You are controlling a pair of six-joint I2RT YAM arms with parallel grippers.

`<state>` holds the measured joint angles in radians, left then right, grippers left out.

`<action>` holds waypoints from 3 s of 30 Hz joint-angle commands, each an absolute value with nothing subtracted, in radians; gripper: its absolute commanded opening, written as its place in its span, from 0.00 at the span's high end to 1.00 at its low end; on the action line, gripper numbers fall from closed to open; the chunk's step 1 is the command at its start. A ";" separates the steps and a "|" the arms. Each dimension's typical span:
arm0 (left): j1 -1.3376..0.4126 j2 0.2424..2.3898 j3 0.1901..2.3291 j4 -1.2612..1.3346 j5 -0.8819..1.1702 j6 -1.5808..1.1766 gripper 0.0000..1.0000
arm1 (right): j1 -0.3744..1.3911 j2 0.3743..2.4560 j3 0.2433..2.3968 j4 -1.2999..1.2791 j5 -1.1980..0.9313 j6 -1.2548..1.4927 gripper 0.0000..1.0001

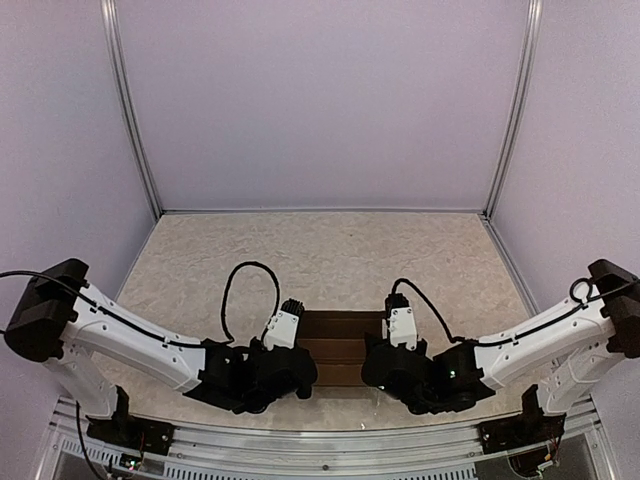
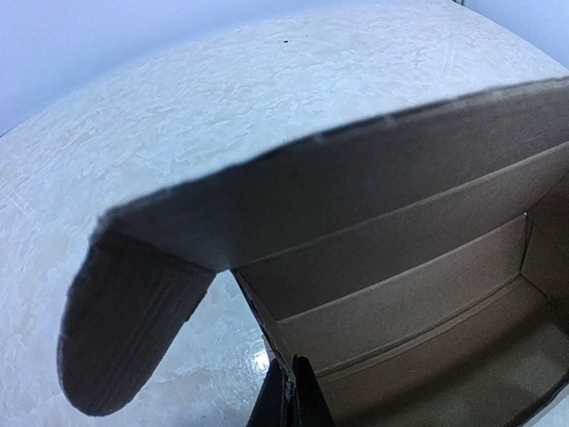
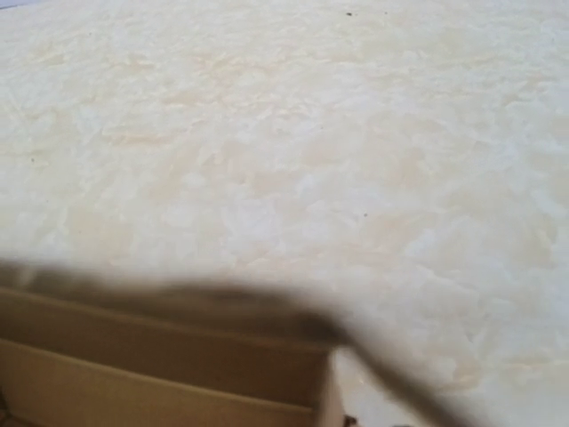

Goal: Fold the paper box

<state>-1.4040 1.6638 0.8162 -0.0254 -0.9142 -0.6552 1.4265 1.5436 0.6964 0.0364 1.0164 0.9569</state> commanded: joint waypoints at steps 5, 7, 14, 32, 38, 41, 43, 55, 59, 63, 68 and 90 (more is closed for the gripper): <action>-1.409 1.746 0.832 -0.010 -0.942 -0.654 1.00 | 1.439 1.300 0.623 -0.157 0.942 0.922 0.39; -1.402 1.759 0.840 0.031 -0.943 -0.627 1.00 | 1.437 1.242 0.614 -0.190 0.914 0.887 0.36; -1.354 1.812 0.828 0.215 -0.928 -0.482 1.00 | 1.399 1.071 0.613 -0.271 0.804 0.763 0.34; -1.284 2.012 0.856 0.643 -1.029 -0.205 1.00 | 1.088 1.179 0.963 -0.299 0.505 0.510 0.42; -1.287 2.068 0.845 0.767 -1.077 -0.175 1.00 | 1.012 1.345 1.093 -0.264 0.398 0.484 0.55; -1.291 2.095 0.838 0.828 -1.080 -0.148 1.00 | 0.987 1.425 1.131 -0.228 0.370 0.472 0.64; -1.294 2.111 0.839 0.859 -1.076 -0.129 1.00 | 0.972 1.477 1.142 -0.201 0.348 0.478 0.69; -1.305 2.142 0.839 0.863 -1.069 -0.104 1.00 | 0.959 1.635 1.144 -0.120 0.363 0.543 0.89; -1.311 2.136 0.831 0.861 -1.065 -0.106 0.90 | 0.960 1.649 1.110 -0.093 0.357 0.571 0.92; -1.323 2.112 0.818 0.861 -1.077 -0.106 0.72 | 0.959 1.659 1.083 -0.079 0.358 0.589 0.93; -1.342 2.088 0.810 0.847 -1.088 -0.104 0.54 | 0.961 1.674 1.044 -0.052 0.348 0.614 0.96; -1.396 1.766 0.650 0.676 -0.995 -0.271 0.13 | 0.965 1.766 0.952 0.044 0.411 0.643 1.00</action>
<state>-1.3724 1.8477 0.6903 0.7624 -1.0210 -0.2146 0.9657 1.7336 0.9752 0.0265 0.3958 0.6346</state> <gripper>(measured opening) 0.865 0.002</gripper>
